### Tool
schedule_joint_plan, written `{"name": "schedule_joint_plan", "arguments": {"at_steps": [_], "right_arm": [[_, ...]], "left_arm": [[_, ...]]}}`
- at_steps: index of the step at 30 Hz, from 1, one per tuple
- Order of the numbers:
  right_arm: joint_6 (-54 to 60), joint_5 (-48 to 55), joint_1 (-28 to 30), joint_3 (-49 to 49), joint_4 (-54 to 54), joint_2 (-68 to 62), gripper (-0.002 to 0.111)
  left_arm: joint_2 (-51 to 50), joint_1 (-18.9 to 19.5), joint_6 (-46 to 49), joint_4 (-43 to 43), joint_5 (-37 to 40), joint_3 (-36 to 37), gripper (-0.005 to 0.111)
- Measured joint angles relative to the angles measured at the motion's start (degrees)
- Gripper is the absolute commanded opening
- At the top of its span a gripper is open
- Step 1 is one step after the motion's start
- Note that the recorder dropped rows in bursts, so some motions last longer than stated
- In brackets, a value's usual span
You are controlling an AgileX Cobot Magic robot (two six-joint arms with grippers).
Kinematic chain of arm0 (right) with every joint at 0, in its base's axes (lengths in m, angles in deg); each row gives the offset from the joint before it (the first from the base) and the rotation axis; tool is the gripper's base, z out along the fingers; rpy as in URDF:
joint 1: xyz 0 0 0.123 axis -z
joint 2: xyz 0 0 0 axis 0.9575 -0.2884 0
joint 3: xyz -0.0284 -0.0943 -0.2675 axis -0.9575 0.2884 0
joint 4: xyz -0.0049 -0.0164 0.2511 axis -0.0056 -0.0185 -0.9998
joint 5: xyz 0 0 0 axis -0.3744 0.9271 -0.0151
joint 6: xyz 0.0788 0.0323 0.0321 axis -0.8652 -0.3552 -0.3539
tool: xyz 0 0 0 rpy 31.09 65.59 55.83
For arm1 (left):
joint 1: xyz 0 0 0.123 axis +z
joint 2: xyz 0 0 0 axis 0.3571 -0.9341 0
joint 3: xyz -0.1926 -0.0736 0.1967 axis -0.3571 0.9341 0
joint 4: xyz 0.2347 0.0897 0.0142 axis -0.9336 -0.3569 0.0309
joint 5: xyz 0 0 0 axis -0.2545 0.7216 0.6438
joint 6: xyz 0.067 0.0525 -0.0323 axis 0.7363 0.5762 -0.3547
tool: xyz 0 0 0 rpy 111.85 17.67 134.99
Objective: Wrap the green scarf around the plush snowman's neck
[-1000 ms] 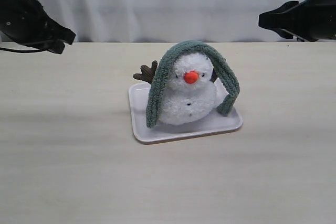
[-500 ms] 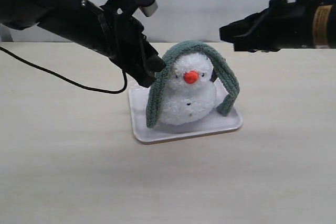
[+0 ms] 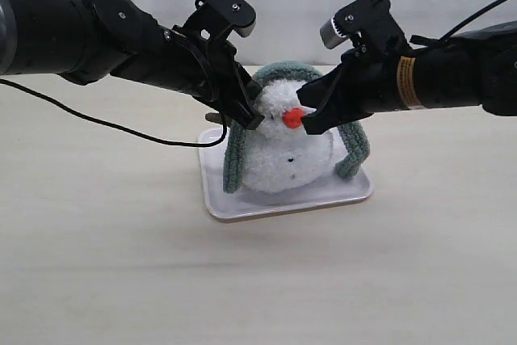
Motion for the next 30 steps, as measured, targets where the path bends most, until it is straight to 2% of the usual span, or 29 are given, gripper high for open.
{"name": "schedule_joint_plan", "arguments": {"at_steps": [4, 7, 11, 19, 30], "right_arm": [[0.01, -1.72, 0.00, -3.11, 0.00, -0.44, 0.004], [0.01, -2.07, 0.00, -4.02, 0.00, -0.44, 0.004], [0.01, -1.29, 0.00, -4.16, 0.00, -0.89, 0.004], [0.01, -1.86, 0.00, -4.16, 0.00, -1.15, 0.004], [-1.79, -0.81, 0.00, -8.63, 0.00, -4.02, 0.004]], "left_arm": [[0.00, 0.00, 0.00, 0.23, 0.56, 0.00, 0.000], [0.00, 0.00, 0.00, 0.34, 0.41, 0.00, 0.000], [-0.03, 0.00, 0.03, 1.54, -4.48, 0.00, 0.000], [-0.03, 0.00, 0.03, 2.32, -8.42, 0.00, 0.000], [-0.03, 0.00, 0.25, 2.42, -5.34, -0.22, 0.000]]}}
